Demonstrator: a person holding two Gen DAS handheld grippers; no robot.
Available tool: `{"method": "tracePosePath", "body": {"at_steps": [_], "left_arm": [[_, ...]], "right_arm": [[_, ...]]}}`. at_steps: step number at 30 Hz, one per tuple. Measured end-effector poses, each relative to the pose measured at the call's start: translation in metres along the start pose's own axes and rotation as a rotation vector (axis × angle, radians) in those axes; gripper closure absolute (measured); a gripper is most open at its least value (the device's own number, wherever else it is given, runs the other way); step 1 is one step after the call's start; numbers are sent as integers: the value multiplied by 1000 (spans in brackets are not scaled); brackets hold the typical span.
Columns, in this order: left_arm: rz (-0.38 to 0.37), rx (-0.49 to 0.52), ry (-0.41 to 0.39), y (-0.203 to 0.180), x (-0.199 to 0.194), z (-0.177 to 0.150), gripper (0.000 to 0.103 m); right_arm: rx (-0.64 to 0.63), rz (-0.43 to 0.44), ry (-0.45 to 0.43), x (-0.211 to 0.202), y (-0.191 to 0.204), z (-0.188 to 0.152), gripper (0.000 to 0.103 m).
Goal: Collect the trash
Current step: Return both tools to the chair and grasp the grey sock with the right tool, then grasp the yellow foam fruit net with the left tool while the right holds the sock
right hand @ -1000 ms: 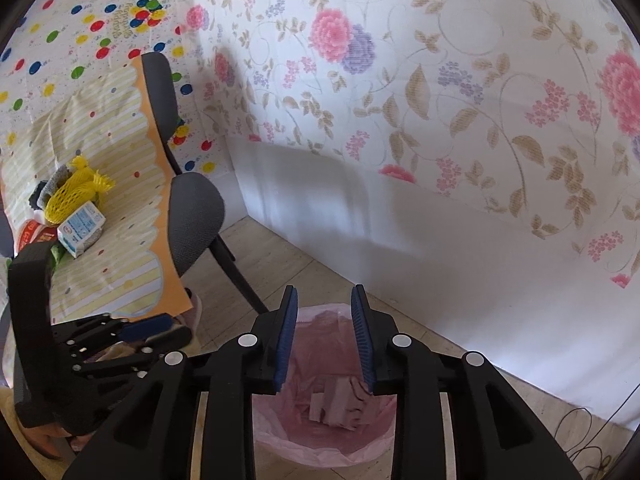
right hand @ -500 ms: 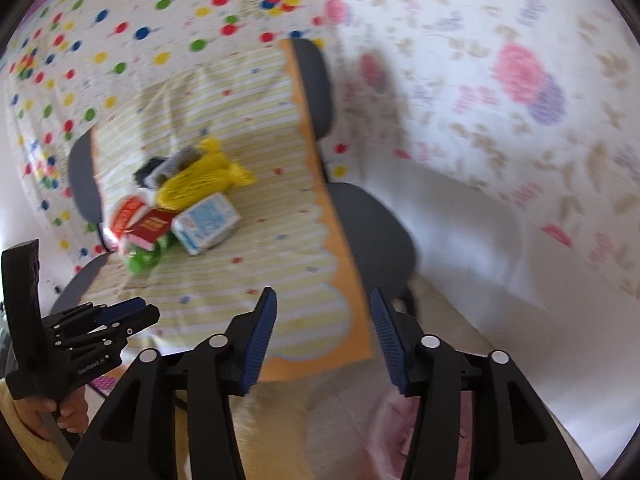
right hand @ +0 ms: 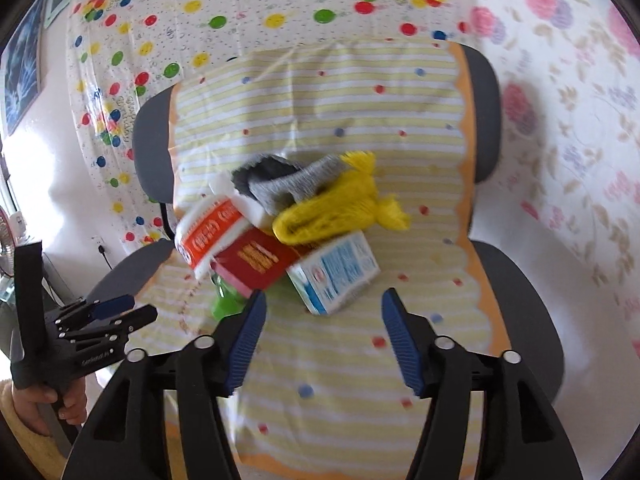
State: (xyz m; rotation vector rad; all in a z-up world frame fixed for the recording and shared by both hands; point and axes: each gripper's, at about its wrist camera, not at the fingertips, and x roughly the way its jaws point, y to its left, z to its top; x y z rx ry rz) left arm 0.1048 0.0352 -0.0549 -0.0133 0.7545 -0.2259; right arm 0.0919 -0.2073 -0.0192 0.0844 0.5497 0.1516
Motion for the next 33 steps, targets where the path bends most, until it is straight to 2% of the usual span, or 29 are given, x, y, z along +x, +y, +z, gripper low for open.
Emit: {"method": "tracePosePath", "body": {"at_steps": [7,11,14,16,17,18,20,21,22,25,29,31,33], "left_arm": [[50,-51,8,36,18,23,48],[56,-68,13,50,28,30,48],[55,-80,18,56,34,32,48],[52,-85,21,59,35,31,48],[51,-86,22,60,34,30,48],[51,-87,22,61,34,30,48],[50,-88,24,61,30,27,48],[48,-88,23,61,29,26,48],[47,-87,22,60,26,26,48],[48,-66,9,54,16,24,48],[34,-23,-15,38,3,25,46],[14,0,-31,25,-2,27,46],[-11,26,-46,10,-5,31,46]], "right_arm": [[-69,-18,5,74,25,55,34],[-111,-54,42,111,30,70,27],[-157,-100,76,132,35,74,29],[-190,-116,76,137,40,76,45],[-204,-116,69,136,44,77,57],[-210,-111,62,135,47,79,73],[-215,-85,31,126,54,85,89],[-216,-74,5,119,57,88,91],[-217,-64,-27,109,60,91,91],[-173,-15,-215,46,61,107,92],[-107,-25,-388,-33,46,118,92],[-94,-62,-429,-68,34,114,91],[-89,-113,-433,-88,20,105,91]]}}
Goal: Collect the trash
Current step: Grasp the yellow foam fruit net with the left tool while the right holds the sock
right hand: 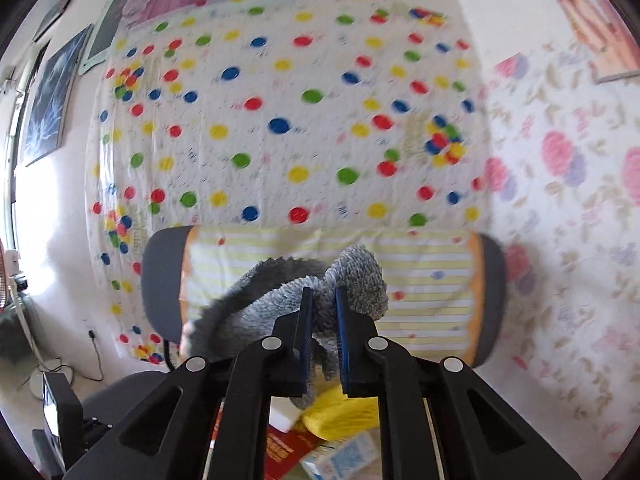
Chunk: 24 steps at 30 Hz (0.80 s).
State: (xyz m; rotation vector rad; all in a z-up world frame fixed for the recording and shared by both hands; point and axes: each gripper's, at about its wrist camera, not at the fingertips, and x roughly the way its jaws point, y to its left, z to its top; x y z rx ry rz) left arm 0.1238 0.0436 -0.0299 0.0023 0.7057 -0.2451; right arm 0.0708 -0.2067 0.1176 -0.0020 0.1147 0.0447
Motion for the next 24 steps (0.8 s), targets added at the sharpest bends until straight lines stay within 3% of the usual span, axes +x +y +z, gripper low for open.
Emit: {"method": "tracePosePath", "body": {"at_steps": [4,8,15,20,24], "left_arm": [[-52,60,-26,-30,1,10,46],[-115,104,-38,-55,10,19,46],[-177,139,-24,-91,49,42,46],[-102,44,5,-77,81,62,46],[-6,28,30,-70,108,77,46]], "right_arm": [[-1,-76,75,-21,-33,-22,91],[31,-120,238,-19,-70,-69,91],[142,-93,441,11,-102,-152,91],[159,-80,450,21,-100,-170,91],[165,-64,448,26,-99,-174,91]]}}
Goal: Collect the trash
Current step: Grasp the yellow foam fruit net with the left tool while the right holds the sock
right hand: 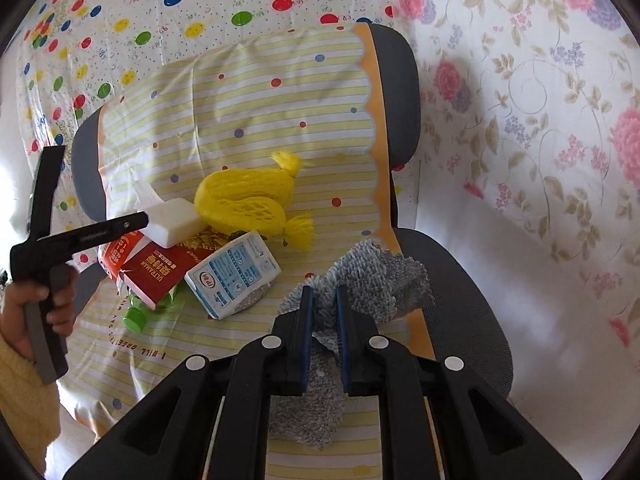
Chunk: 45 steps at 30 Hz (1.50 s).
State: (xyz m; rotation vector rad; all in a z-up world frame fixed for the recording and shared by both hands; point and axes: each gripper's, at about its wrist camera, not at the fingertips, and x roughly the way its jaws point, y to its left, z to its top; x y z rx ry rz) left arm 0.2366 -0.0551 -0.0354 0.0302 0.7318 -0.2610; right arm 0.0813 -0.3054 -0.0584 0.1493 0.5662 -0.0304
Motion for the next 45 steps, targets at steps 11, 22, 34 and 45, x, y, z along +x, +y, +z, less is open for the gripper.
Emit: {"method": "tracePosePath", "body": {"at_steps": [11,22,34,45], "left_arm": [[-2,38,-29,-1,-2,3,103],[-95,146,-124,-35,-68,-12,36],[-111,447,-107,-129,14,21,32],[-73,507,-50,-139,52,14,93]], "right_arm": [[0,17,-25,-10,5,-1,91],[-12,-26,-101,-59,9,0,91],[18,-54,-79,-37,-33,8,91],[72,-24,-56,-14,-52,1,91]]}}
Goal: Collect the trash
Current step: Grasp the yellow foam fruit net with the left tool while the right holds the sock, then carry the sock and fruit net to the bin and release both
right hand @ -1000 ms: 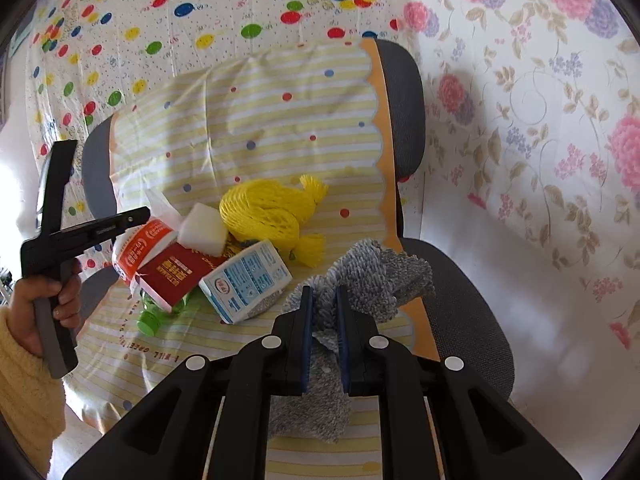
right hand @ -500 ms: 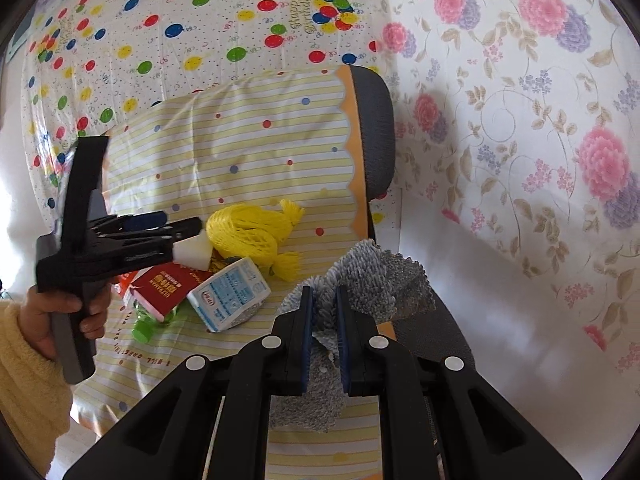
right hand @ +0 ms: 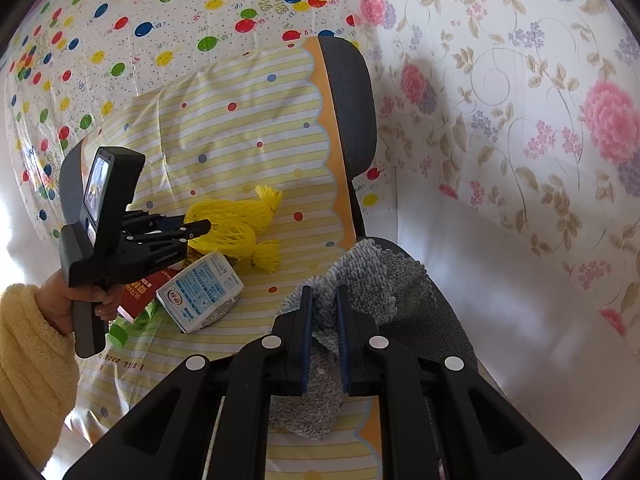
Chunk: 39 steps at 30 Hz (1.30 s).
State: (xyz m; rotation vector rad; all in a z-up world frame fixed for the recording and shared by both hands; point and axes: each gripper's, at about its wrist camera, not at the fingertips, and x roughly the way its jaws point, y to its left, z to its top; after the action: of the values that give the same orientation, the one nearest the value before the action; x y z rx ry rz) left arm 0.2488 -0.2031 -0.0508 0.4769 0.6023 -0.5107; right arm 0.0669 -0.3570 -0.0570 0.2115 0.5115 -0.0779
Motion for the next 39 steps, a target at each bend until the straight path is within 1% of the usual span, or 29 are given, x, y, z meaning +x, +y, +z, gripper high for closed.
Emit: {"method": "tracePosePath", "body": {"at_steps": [2,4,7,8,11,13,15,17,20,23,27,28,32,33,36,39], "left_arm": [[18,-30,-54,5,-11,4,95],[12,-76,-118,12,-31,11,95],[11,-120,-236,17,-77,21,95],[9,-140,-275,18,-100,25,95],[-9,-183,-346,16,-151,25,95],[-19,-203,-356,7,-178,17,95],[-26,-217,-340,-5,-195,5,95],[-57,-233,-303,-25,-205,-17,95],[-96,-258,-247,-46,-209,-48,95],[-158,-287,-199,-71,-212,-83,95],[-225,-312,-163,-95,-211,-109,95],[-232,-310,-160,-101,-211,-113,95],[-305,-302,-121,-129,-207,-121,95],[-319,-284,-116,-140,-207,-123,95],[-343,-251,-97,-158,-204,-125,95],[-352,-237,-87,-168,-202,-126,95]], "right_arm": [[-3,-13,-16,-2,0,1,91],[3,-29,-37,-9,0,4,91],[11,-53,-100,-32,-2,12,91],[10,-69,-128,-45,-2,15,91],[6,-90,-170,-73,-1,18,91],[-4,-106,-188,-92,0,17,91],[-7,-118,-187,-112,0,11,91],[-7,-131,-174,-126,0,0,91],[-10,-176,-137,-145,-4,-24,91],[2,-227,-88,-159,-12,-52,91],[31,-300,-27,-178,-29,-88,91],[37,-317,-18,-182,-33,-95,91],[82,-375,10,-199,-54,-121,91],[90,-389,16,-199,-59,-126,90],[123,-400,55,-191,-73,-141,87],[153,-406,109,-174,-86,-155,86]]}}
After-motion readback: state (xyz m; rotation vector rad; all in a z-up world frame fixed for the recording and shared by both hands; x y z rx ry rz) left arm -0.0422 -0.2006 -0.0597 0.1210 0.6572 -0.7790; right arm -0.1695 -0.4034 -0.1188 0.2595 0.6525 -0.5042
